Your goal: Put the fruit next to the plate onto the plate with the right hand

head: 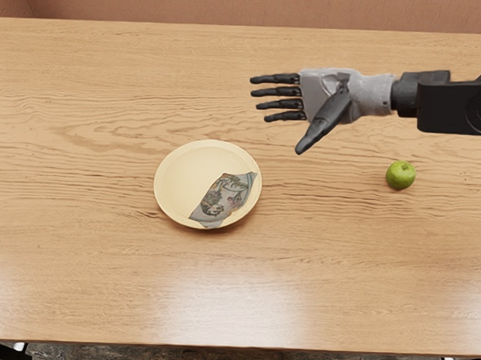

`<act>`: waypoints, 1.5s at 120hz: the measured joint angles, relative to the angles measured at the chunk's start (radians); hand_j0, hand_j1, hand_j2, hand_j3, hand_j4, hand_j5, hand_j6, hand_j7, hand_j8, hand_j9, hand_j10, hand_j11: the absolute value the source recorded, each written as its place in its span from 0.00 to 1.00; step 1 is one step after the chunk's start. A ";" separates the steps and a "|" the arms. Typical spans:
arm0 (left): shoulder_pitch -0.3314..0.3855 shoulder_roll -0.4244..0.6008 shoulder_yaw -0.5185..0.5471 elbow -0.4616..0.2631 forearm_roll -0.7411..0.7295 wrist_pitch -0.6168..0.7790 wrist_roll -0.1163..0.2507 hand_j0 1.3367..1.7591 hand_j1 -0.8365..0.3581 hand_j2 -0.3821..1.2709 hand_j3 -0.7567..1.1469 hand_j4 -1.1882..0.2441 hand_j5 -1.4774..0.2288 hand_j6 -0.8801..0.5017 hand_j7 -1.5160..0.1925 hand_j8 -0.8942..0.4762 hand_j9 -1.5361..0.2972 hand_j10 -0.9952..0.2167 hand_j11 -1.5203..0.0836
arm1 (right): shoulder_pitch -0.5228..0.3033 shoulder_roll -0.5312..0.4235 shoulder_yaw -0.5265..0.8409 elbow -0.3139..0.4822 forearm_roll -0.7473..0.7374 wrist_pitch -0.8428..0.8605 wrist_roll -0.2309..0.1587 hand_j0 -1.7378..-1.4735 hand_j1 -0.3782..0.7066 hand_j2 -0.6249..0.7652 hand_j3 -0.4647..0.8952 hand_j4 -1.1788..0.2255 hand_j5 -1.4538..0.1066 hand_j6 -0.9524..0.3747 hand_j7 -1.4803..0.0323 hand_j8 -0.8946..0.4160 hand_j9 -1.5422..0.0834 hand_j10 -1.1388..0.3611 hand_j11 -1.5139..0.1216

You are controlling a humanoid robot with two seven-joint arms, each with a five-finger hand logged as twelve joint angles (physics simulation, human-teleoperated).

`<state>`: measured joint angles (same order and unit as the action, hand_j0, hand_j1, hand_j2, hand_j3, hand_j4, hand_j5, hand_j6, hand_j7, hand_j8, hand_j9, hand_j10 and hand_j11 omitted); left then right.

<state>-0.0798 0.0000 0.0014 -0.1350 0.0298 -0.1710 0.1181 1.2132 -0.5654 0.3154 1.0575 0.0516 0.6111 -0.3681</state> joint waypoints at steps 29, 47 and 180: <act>0.000 0.000 0.000 0.000 0.000 0.001 0.000 0.76 0.76 0.26 0.40 0.67 0.69 0.47 0.71 0.48 0.67 0.63 0.76 | 0.005 0.021 0.007 0.008 -0.043 0.000 0.001 0.30 0.06 0.44 0.34 0.81 0.90 0.69 0.95 0.66 0.92 0.74 0.90; 0.000 0.000 0.000 0.000 0.000 0.000 0.000 0.76 0.76 0.26 0.40 0.67 0.69 0.47 0.71 0.48 0.67 0.63 0.76 | 0.048 -0.106 0.017 0.123 -0.159 0.000 0.000 0.30 0.06 0.44 0.34 0.81 0.90 0.69 0.95 0.66 0.92 0.74 0.90; 0.000 0.000 0.000 0.000 0.000 0.000 0.000 0.76 0.76 0.26 0.40 0.67 0.69 0.47 0.71 0.48 0.67 0.63 0.76 | 0.234 -0.286 -0.401 0.483 -0.465 -0.795 -0.243 0.30 0.07 0.44 0.34 0.81 0.90 0.68 0.95 0.65 0.92 0.73 0.89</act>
<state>-0.0798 0.0000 0.0014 -0.1350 0.0301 -0.1707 0.1181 1.4473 -0.8515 -0.0857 1.5410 -0.4131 -0.1843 -0.6108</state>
